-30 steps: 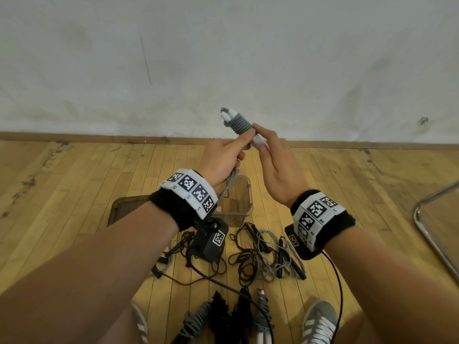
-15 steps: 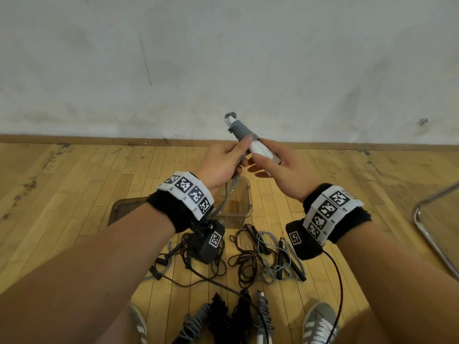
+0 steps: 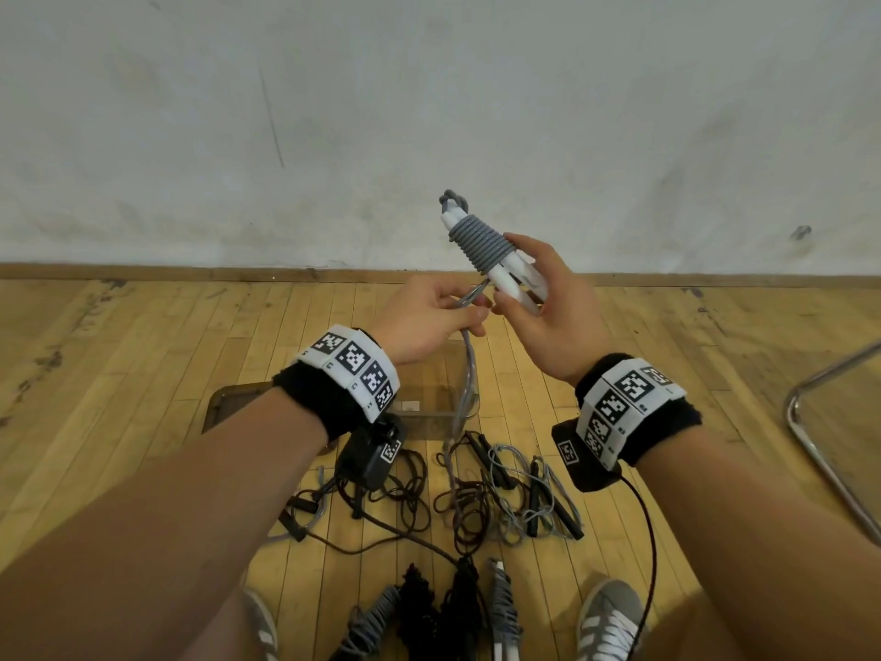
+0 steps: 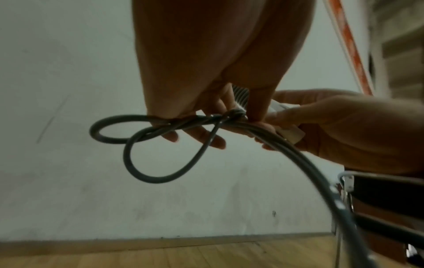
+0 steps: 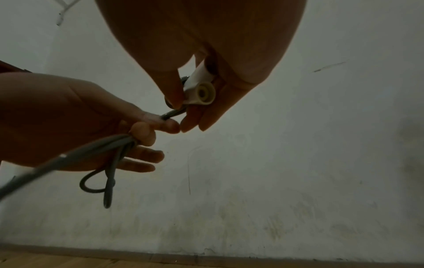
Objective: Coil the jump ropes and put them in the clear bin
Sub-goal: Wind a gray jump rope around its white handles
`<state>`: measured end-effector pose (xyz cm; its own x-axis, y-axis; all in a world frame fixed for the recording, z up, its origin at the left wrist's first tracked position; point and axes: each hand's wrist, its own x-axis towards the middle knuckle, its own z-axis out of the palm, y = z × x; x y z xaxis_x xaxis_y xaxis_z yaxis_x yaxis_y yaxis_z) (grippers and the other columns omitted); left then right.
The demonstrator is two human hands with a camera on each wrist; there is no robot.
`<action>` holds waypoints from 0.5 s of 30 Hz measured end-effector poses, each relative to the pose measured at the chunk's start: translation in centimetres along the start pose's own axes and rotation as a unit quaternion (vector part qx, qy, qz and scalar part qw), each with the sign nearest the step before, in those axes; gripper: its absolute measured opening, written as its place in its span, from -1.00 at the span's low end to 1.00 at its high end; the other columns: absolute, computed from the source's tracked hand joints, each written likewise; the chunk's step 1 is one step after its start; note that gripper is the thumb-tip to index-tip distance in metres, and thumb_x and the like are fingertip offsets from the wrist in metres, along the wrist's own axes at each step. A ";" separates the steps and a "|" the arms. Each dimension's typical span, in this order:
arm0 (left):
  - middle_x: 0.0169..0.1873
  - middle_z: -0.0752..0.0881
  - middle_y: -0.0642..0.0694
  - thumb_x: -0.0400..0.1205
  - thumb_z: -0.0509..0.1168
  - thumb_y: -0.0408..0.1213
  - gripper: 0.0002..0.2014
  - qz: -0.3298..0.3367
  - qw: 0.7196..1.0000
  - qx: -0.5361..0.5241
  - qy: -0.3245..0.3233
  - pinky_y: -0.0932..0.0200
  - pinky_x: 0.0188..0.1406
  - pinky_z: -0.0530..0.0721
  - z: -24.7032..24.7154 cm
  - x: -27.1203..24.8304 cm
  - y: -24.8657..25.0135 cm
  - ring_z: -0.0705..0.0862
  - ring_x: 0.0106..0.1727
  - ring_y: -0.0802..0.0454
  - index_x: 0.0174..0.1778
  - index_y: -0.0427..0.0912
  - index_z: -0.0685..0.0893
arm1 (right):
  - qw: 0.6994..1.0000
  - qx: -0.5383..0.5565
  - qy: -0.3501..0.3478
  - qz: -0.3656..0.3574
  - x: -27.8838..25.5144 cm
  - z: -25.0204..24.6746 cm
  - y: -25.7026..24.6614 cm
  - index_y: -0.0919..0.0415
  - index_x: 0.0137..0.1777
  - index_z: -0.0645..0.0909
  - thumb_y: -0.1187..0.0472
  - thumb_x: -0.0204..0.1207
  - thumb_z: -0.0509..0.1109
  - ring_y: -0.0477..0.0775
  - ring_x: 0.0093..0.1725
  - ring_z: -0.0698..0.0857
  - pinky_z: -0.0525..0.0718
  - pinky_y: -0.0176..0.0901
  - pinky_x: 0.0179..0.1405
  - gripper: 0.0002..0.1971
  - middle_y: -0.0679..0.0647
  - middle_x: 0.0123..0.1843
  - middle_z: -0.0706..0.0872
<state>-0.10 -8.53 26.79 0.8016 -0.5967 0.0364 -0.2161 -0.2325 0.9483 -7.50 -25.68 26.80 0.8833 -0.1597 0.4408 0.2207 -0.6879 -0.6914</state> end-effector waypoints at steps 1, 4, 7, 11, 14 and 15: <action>-0.31 0.85 0.01 0.72 0.39 -0.29 -0.89 0.003 0.999 0.038 0.008 0.19 0.08 0.73 0.0 0.0 -0.1 0.80 -0.23 0.25 0.05 0.00 0.79 | 1.000 -0.005 0.003 0.004 0.0 0.0 0.0 0.01 0.63 0.40 0.11 0.62 0.45 -0.07 0.05 0.81 0.82 0.08 0.05 -0.41 -0.06 0.24 0.78; -0.26 0.86 0.11 0.69 0.33 -0.29 -0.77 -0.008 0.995 0.097 0.037 -0.11 0.35 0.64 0.1 0.1 -0.3 0.81 0.01 0.09 -0.08 0.18 0.80 | 0.999 -0.033 0.010 0.017 0.0 0.1 0.0 -0.03 0.64 0.40 0.17 0.63 0.45 -0.06 -0.01 0.82 0.81 0.08 -0.01 -0.41 -0.07 0.20 0.79; 0.02 0.86 0.08 0.71 0.24 -0.38 -0.63 0.019 0.986 0.157 0.058 -0.10 0.24 0.70 -0.2 0.1 -0.2 0.77 0.10 -0.04 0.04 0.21 0.83 | 0.999 -0.036 0.018 0.023 0.1 0.2 -0.2 -0.07 0.62 0.39 0.17 0.62 0.45 -0.01 -0.05 0.83 0.81 0.14 -0.06 -0.42 -0.07 0.14 0.81; -0.15 0.79 0.06 0.66 0.25 -0.44 -0.64 0.037 0.973 0.211 0.080 0.13 -0.27 0.55 -0.6 -0.1 0.0 0.64 -0.28 0.12 -0.02 0.12 0.84 | 0.998 -0.045 0.016 0.028 0.1 0.5 -0.3 -0.15 0.57 0.36 0.15 0.60 0.47 0.10 -0.15 0.82 0.80 0.20 -0.19 -0.41 0.01 -0.01 0.81; -0.21 0.78 0.02 0.68 0.29 -0.37 -0.78 0.027 0.987 0.144 0.061 0.11 -0.19 0.65 -0.4 -0.2 0.0 0.72 -0.20 0.11 -0.06 0.02 0.79 | 0.998 -0.034 0.029 0.053 0.2 0.3 -0.3 -0.18 0.54 0.36 0.19 0.59 0.48 0.09 -0.17 0.82 0.79 0.16 -0.21 -0.41 0.04 -0.05 0.81; -0.26 0.76 0.04 0.69 0.28 -0.32 -0.82 0.024 0.992 0.109 0.055 0.18 -0.24 0.63 -0.3 -0.3 0.1 0.70 -0.25 0.17 -0.05 -0.02 0.79 | 0.997 -0.029 0.031 0.059 0.3 0.2 -0.4 -0.19 0.54 0.37 0.21 0.60 0.48 0.08 -0.17 0.82 0.79 0.16 -0.20 -0.41 0.05 -0.05 0.81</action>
<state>-0.13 -8.14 26.98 0.8408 -0.5268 0.1246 -0.3607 -0.3736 0.8546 -7.29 -25.36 27.08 0.8736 -0.2850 0.3945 0.0905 -0.7013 -0.7071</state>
